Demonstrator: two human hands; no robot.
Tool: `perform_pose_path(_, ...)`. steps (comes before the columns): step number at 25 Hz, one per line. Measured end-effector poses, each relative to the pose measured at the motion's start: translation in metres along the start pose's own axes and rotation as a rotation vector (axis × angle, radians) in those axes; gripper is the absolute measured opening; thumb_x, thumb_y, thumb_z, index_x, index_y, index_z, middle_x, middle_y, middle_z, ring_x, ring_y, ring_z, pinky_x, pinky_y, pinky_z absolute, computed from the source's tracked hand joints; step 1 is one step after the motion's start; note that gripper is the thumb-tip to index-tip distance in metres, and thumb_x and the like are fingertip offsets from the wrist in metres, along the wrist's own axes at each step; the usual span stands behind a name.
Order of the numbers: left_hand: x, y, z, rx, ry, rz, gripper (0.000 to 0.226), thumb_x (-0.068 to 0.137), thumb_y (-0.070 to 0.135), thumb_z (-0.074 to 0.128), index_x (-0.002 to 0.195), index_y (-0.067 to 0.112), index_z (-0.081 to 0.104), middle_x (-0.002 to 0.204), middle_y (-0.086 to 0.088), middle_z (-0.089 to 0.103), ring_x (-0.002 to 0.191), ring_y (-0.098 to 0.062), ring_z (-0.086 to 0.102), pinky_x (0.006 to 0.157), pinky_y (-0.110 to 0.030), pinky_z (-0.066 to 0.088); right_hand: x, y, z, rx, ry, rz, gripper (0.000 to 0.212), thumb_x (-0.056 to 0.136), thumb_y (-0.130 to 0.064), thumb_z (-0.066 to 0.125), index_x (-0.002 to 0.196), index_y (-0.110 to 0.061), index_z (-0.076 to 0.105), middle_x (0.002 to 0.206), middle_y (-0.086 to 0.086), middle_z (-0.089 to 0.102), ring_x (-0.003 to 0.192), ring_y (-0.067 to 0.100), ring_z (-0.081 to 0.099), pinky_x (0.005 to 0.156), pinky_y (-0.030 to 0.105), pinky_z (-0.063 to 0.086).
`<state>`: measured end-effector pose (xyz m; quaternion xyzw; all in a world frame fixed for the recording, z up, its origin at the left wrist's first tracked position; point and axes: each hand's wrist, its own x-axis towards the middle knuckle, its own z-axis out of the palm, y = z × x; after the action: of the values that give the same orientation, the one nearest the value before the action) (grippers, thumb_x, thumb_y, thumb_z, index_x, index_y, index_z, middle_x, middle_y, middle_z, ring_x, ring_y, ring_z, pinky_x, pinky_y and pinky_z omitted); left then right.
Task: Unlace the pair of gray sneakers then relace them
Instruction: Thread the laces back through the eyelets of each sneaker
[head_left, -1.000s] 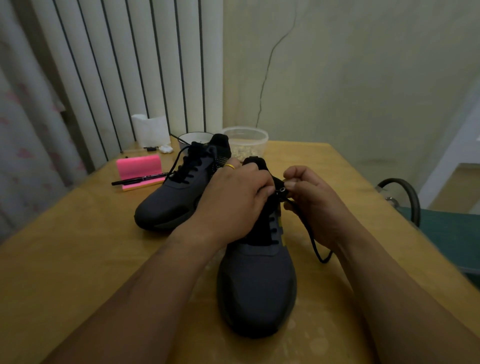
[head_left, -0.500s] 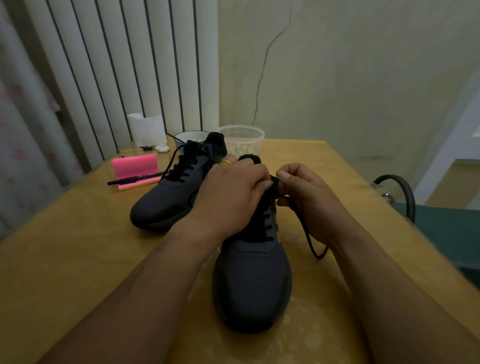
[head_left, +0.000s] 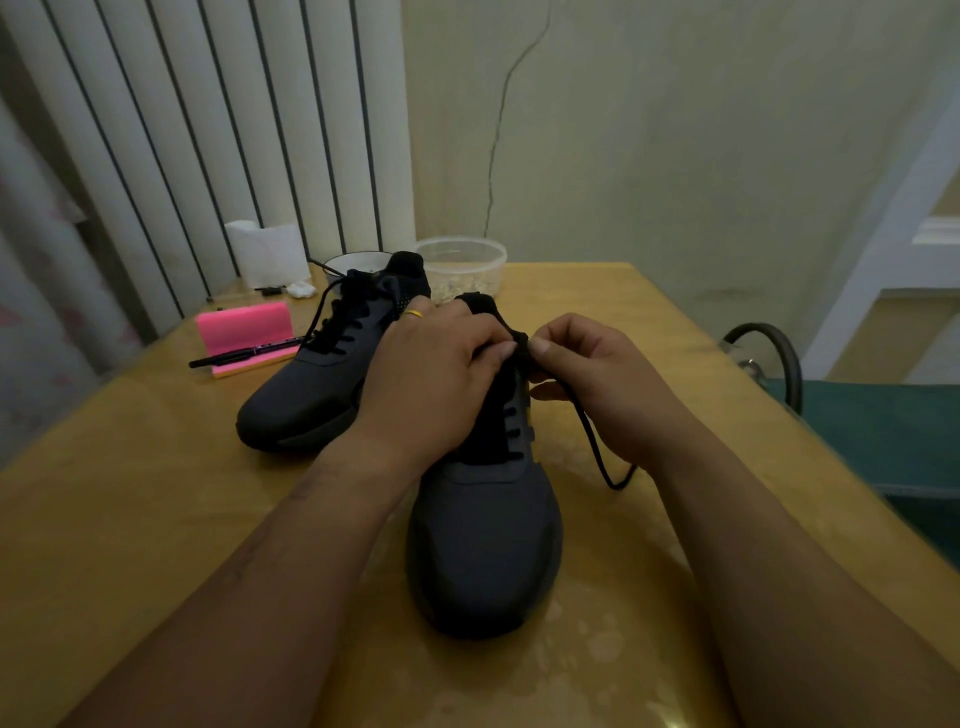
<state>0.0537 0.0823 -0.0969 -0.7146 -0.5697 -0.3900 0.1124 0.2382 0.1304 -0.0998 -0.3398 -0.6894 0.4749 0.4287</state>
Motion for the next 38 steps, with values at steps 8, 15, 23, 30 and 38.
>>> perform_pose_path(8, -0.003, 0.003, 0.0, 0.022, 0.011, 0.0, 0.018, 0.101, 0.039, 0.061, 0.105, 0.028, 0.074, 0.094, 0.008, 0.064, 0.094, -0.02, 0.049, 0.08, -0.043, 0.047, -0.005, -0.002, 0.007, -0.272, 0.099, -0.053, 0.019, 0.109, -0.024, 0.051, 0.1, -0.013, 0.064, 0.095, 0.001, 0.07, 0.086, 0.01, 0.067, 0.075, 0.023, 0.057)
perform_pose_path(15, -0.005, 0.003, 0.001, -0.031, 0.038, -0.017, 0.01, 0.1, 0.033, 0.064, 0.101, 0.027, 0.072, 0.092, 0.01, 0.063, 0.093, -0.017, 0.047, 0.079, -0.04, 0.046, -0.001, 0.008, -0.001, 0.144, 0.026, 0.078, 0.027, 0.107, -0.037, 0.056, 0.107, -0.013, 0.066, 0.093, -0.003, 0.072, 0.089, 0.015, 0.068, 0.083, 0.037, 0.055)
perform_pose_path(23, -0.011, 0.0, -0.011, -0.301, -0.014, -0.153, 0.024, 0.107, 0.036, 0.054, 0.121, 0.032, 0.073, 0.102, 0.016, 0.069, 0.107, -0.007, 0.054, 0.088, -0.023, 0.043, 0.004, 0.003, -0.015, 0.815, 0.283, 0.147, 0.021, 0.108, -0.02, 0.048, 0.092, -0.011, 0.058, 0.096, 0.009, 0.076, 0.098, 0.024, 0.075, 0.093, 0.042, 0.057)
perform_pose_path(30, -0.024, -0.004, -0.011, -0.764, 0.016, -0.258, 0.038, 0.107, 0.027, 0.037, 0.131, 0.029, 0.065, 0.115, 0.009, 0.073, 0.125, -0.016, 0.06, 0.11, -0.042, 0.047, -0.006, 0.007, -0.027, 0.002, -0.002, 0.144, 0.044, 0.099, -0.05, 0.061, 0.105, -0.007, 0.068, 0.065, -0.004, 0.031, 0.056, 0.012, 0.026, 0.051, 0.028, 0.021)
perform_pose_path(38, -0.032, -0.009, -0.01, -0.668, -0.02, -0.25, 0.05, 0.093, 0.021, 0.051, 0.141, 0.036, 0.057, 0.128, 0.013, 0.061, 0.109, -0.009, 0.056, 0.092, -0.023, 0.05, -0.006, 0.003, -0.029, -0.165, 0.286, 0.152, 0.036, 0.107, -0.039, 0.053, 0.096, -0.006, 0.063, 0.077, 0.009, 0.051, 0.069, 0.022, 0.047, 0.066, 0.038, 0.042)
